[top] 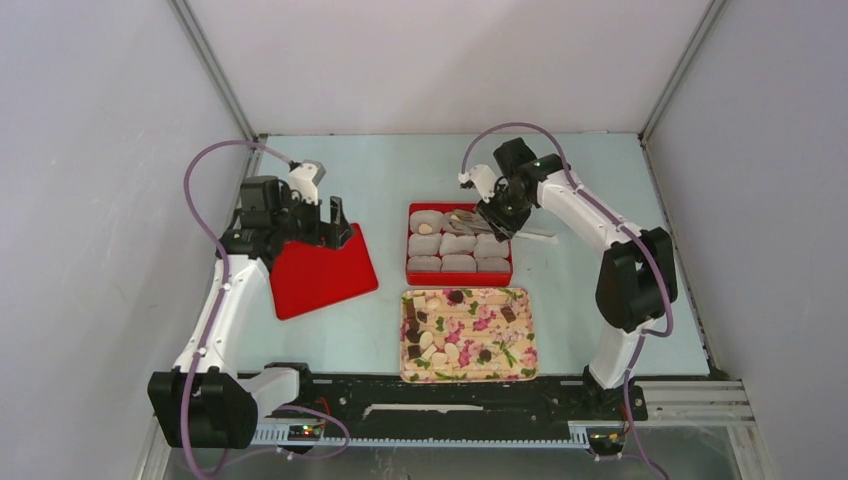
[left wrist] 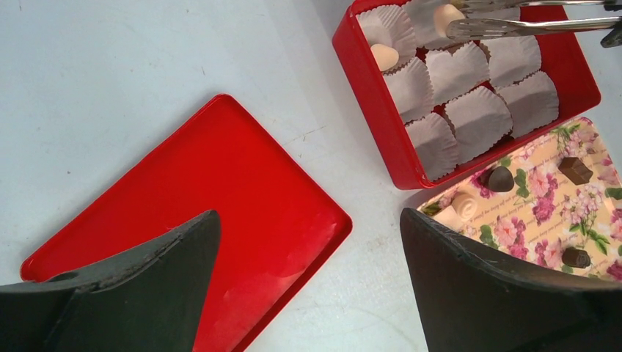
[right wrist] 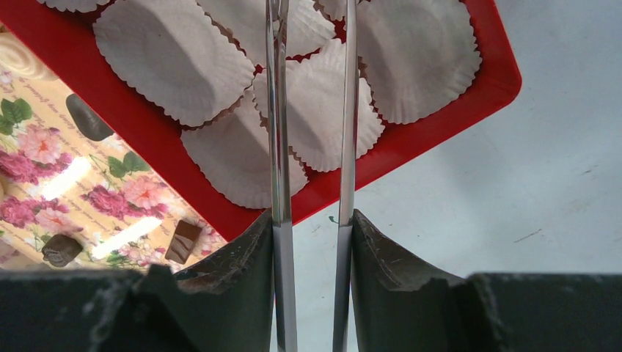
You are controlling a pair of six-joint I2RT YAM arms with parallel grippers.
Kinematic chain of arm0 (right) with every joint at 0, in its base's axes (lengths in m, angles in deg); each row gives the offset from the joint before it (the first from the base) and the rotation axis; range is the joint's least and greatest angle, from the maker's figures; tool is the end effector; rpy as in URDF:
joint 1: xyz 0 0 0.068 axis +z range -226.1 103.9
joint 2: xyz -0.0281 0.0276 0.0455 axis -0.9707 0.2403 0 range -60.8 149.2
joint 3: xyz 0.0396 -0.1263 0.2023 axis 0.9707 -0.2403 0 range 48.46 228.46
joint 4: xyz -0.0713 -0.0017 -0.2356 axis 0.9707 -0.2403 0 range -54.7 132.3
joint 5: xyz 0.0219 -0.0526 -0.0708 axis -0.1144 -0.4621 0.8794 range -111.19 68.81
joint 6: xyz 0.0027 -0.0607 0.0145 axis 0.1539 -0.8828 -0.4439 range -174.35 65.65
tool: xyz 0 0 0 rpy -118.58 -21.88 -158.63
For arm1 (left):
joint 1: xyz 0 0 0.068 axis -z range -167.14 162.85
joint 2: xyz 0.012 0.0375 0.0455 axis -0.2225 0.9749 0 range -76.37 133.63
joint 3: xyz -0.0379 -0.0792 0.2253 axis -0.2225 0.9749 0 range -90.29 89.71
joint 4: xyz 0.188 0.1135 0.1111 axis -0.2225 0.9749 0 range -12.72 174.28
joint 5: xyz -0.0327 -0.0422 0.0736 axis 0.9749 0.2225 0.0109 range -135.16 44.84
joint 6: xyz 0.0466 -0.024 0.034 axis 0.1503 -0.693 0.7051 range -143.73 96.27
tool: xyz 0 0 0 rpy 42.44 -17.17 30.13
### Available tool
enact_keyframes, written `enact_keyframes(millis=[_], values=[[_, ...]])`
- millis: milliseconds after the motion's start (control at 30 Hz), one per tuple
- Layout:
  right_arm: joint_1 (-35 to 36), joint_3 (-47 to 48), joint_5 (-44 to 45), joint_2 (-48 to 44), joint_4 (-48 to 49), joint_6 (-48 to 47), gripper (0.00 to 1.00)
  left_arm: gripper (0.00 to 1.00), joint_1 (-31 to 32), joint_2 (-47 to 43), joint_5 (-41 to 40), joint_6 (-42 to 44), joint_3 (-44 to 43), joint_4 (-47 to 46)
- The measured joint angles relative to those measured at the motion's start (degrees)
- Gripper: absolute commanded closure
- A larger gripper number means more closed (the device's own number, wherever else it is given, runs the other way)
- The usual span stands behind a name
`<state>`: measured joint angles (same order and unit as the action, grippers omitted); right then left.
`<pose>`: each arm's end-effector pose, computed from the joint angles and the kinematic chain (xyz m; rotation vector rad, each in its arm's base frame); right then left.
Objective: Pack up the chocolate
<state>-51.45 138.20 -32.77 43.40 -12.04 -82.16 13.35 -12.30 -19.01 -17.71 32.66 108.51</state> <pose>0.3203 0.1575 0.2267 -1.2644 2.4482 0.2650 0.2444 -0.0230 0.2813 0.3693 2.1648 -0.4553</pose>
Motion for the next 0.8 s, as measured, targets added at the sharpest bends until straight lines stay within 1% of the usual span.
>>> enact_keyframes(millis=[200,367,600,800], values=[[-0.3,0.0,0.4,1.7,0.2,0.5,0.65,0.02,0.0,0.0,0.0,0.0,0.2,-0.2],[-0.5,0.0,0.9,2.0,0.7,0.7,0.54,0.02,0.0,0.0,0.0,0.0,0.2,-0.2],[-0.5,0.0,0.8,2.1,1.4,1.6,0.55,0.02,0.0,0.0,0.0,0.0,0.2,-0.2],[-0.5,0.0,0.8,1.6,1.3,1.7,0.58,0.02,0.0,0.0,0.1,0.0,0.2,-0.2]])
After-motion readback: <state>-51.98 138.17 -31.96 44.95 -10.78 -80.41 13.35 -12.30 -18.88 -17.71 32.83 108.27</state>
